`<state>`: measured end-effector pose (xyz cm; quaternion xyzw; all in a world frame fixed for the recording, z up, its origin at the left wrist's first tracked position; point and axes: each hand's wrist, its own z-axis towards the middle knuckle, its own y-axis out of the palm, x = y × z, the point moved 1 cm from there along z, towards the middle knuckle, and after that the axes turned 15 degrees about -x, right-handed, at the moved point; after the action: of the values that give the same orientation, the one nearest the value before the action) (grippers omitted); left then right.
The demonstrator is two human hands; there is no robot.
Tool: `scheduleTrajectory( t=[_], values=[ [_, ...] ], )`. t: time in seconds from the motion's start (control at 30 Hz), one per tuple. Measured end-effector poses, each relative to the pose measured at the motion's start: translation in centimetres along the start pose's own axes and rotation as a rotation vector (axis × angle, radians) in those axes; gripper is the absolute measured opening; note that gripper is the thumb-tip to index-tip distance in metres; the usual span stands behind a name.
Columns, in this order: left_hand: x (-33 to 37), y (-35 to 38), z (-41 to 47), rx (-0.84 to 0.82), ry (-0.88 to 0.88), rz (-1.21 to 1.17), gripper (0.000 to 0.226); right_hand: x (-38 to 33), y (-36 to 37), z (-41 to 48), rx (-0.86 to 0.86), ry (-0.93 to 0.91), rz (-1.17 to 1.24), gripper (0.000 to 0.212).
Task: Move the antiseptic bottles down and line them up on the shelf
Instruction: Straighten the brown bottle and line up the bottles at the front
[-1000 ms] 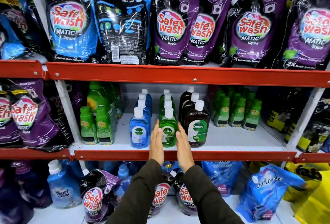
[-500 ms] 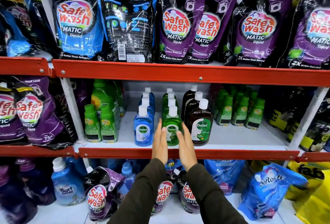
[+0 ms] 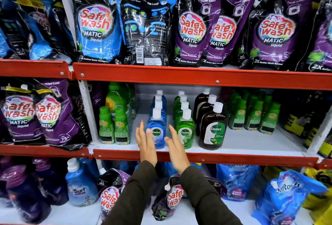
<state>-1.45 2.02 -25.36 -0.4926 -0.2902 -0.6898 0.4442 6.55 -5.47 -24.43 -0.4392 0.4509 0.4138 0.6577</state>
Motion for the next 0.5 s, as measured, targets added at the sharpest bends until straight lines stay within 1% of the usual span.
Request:
scheduleTrajectory(
  t=[0.07,0.13,0.33,0.5],
  values=[
    [-0.18,-0.41,0.43,-0.118,-0.044,-0.061,0.05,-0.06,0.63,0.49,-0.023,0.055,0.016,0.054],
    [-0.21,-0.56,0.57,-0.181,-0.058,-0.094,0.052,-0.03,0.92,0.67,-0.014,0.076,0.033,0.054],
    [-0.43,-0.85,0.63,-0.243,-0.057,-0.097,0.054,0.17,0.87,0.57,0.02,0.085,0.053,0.054],
    [-0.44,-0.95,0.5,-0.247,-0.059,-0.062,0.055,0.17,0.78,0.38,0.013,0.085,0.046,0.056]
  ],
)
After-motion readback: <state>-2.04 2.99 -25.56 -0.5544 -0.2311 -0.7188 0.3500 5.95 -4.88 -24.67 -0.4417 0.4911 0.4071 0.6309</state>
